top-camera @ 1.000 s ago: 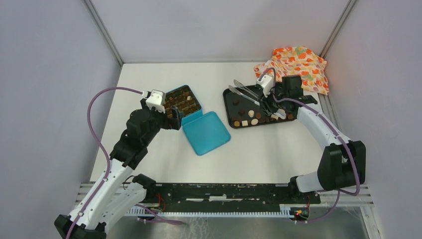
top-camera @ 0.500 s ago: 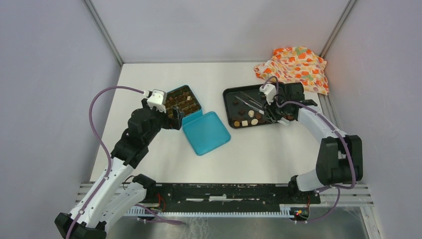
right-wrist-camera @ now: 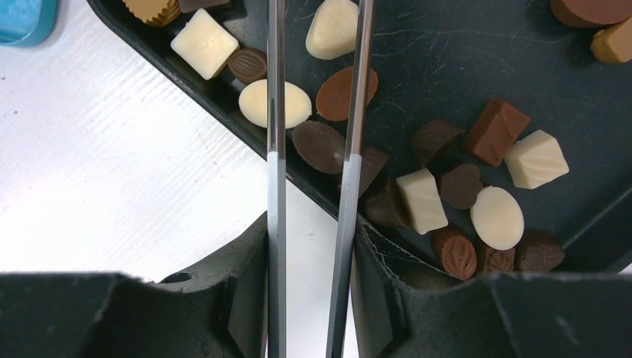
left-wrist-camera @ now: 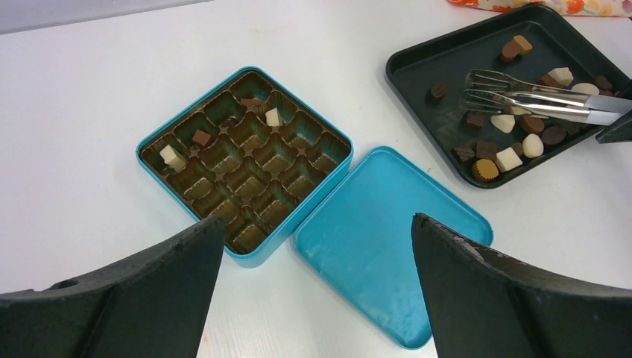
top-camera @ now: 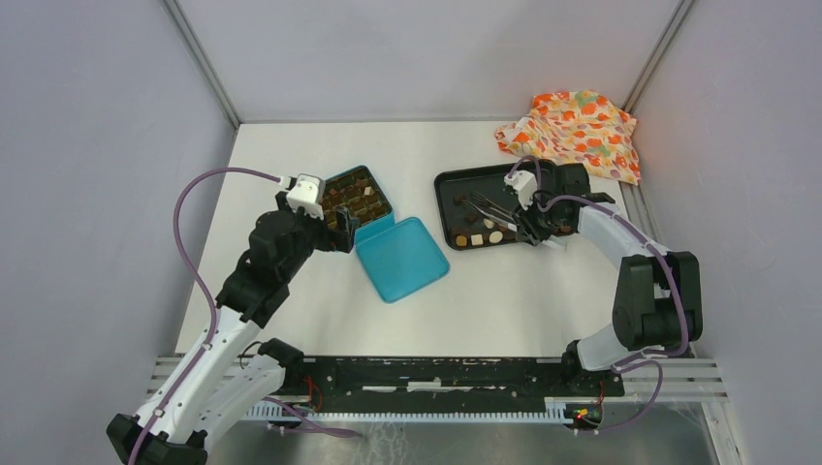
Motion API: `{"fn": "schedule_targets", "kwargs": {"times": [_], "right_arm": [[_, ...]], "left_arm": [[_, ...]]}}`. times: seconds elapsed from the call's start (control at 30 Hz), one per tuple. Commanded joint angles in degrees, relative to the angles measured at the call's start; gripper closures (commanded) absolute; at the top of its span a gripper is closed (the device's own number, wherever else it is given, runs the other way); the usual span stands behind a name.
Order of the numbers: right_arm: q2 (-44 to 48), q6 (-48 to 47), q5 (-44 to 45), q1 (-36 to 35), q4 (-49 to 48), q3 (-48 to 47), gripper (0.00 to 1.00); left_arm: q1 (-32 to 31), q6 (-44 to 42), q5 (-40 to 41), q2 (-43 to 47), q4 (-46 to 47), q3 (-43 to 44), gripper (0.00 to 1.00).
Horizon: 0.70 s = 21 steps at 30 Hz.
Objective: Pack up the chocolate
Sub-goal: Pick up the fake chocolate from the plate.
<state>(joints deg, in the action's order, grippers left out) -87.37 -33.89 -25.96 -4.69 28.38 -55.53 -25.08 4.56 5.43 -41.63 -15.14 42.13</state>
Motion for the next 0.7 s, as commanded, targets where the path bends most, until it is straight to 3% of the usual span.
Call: {"fn": "schedule_targets", "kwargs": {"times": [0.0,0.67], "right_arm": [[0.27,-2.67,-2.08,0.29,2.11,-2.73,0.57],[2.72,-3.38,-0.68,0.24,3.07,0.56,0.57]], "left_arm": [[0.29,-0.09,-0.51,0.57,0.72,1.38,0.0],[0.21,-0.2,-0.68,0.1,0.72,1.42,0.0]]}}
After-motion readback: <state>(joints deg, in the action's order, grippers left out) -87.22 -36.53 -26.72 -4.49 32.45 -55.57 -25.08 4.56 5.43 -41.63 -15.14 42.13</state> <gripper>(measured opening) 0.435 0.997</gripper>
